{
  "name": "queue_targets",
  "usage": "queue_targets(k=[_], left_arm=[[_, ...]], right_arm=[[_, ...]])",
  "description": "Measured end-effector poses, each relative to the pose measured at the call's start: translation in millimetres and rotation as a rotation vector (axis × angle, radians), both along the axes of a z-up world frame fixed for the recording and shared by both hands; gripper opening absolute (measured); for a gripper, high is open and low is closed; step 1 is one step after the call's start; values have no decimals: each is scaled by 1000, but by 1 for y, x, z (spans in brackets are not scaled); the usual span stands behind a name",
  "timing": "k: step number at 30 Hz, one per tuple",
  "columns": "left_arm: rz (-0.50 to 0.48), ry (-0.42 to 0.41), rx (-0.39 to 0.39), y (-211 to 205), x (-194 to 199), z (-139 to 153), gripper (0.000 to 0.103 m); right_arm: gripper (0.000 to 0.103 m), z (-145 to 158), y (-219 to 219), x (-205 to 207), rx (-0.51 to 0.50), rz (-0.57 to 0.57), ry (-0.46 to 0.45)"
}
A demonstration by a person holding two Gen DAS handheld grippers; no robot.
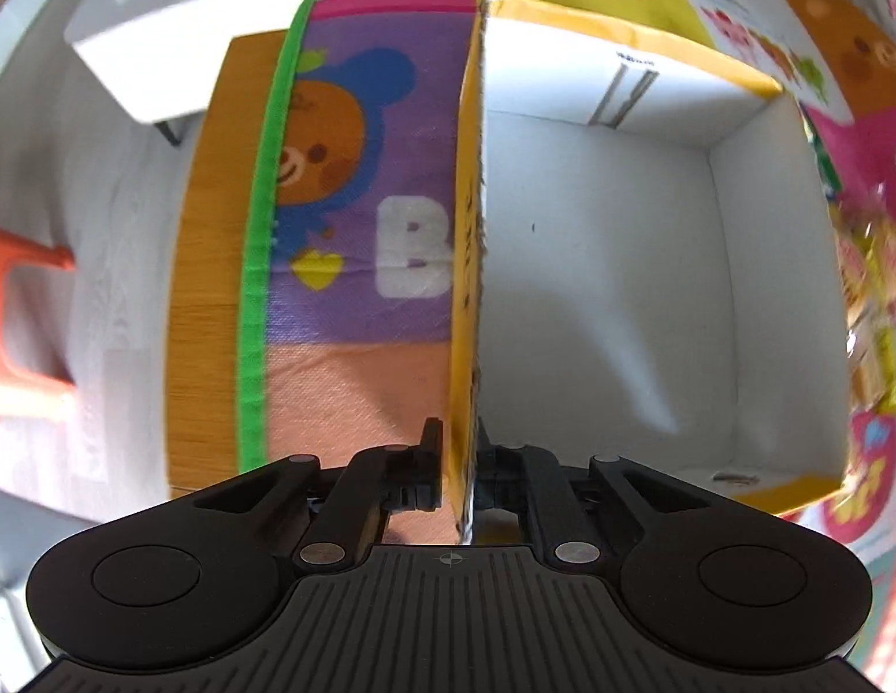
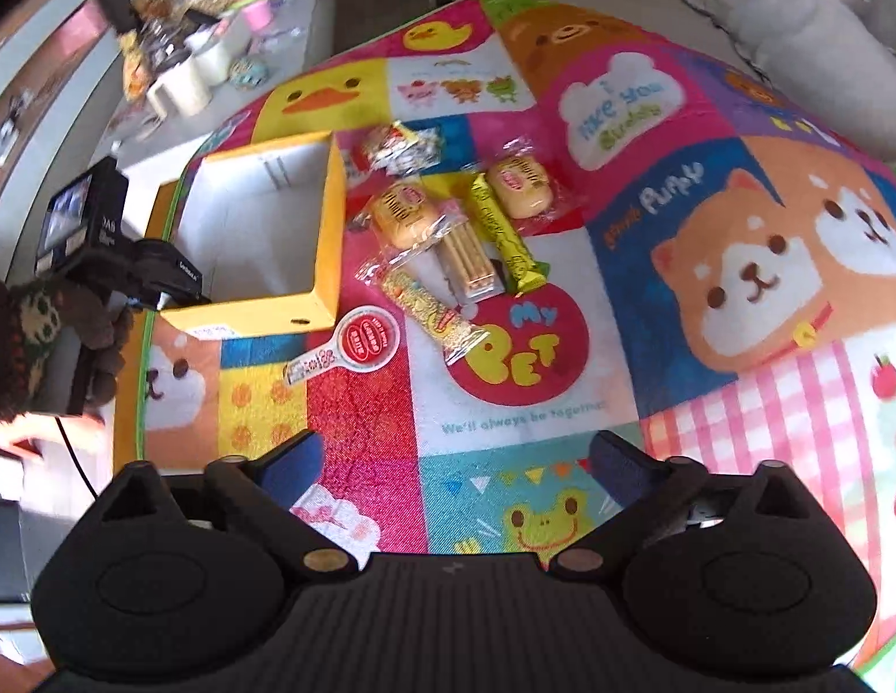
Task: Organize objects
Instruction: 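Grip the yellow box wall with the left tool while the right tool grasps the wrapped bun, then carry the wrapped bun with the right tool into the box and release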
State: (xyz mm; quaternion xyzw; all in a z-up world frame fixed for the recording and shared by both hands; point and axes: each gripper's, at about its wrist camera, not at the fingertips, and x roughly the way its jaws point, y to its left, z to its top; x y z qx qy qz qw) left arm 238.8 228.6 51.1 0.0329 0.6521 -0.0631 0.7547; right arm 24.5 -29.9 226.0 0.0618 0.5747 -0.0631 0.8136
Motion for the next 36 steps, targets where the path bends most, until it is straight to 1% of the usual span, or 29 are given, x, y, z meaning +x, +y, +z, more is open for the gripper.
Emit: queue_targets(k=[2,5,6,7,9,11,13,16,20,22,23,24,25,28,30,33,36], left_arm=[[21,5,15,3,-7,2,7],[81,17,24,12,-17,6,6],[97,22,23,15,-19,6,6],[115,25,23,19,-20,7,6],[149,29,22,27,-22,11,6],[160,23,33,30,-27,14,6],[165,15,32,29,-32,15,6],[193,4,24,28,-36,11,6],[218,1,12,20,-33,8,6],[220,-6,-3,16,-31,8,6],[218,-10,-11,14,-28,8,6],[211,-11,-16,11,-25,6,6],[201,-14,-18,7,-21,5,6],[164,-17,-20,-10,-14,4,6],[142,-11,-20,-17,-12,6,6],[100,-4,-11,-21,-10,2,6],[96,9,-22,-16,-12,4,7]], right_arm=[[92,-13,-5,17,26,32,3],[92,-31,-16,49,78,32,-9],[90,-36,-20,62,85,46,-24],[89,-40,-22,77,82,76,-44],[89,-50,-22,108,36,175,-86],[87,-64,-20,140,-10,275,-97],[82,-84,-18,171,-20,351,-85],[82,-118,-8,207,-43,430,-53],[81,-158,5,232,-42,478,18],[65,-167,9,236,-76,478,47],[64,-165,9,235,-76,473,43],[55,-161,8,233,-72,465,45],[54,-154,6,229,-70,460,43],[53,-123,-5,204,-79,457,0],[53,-99,-16,182,-67,431,-9],[53,-61,-32,147,-53,352,-3],[53,-26,-41,113,-14,265,24]])
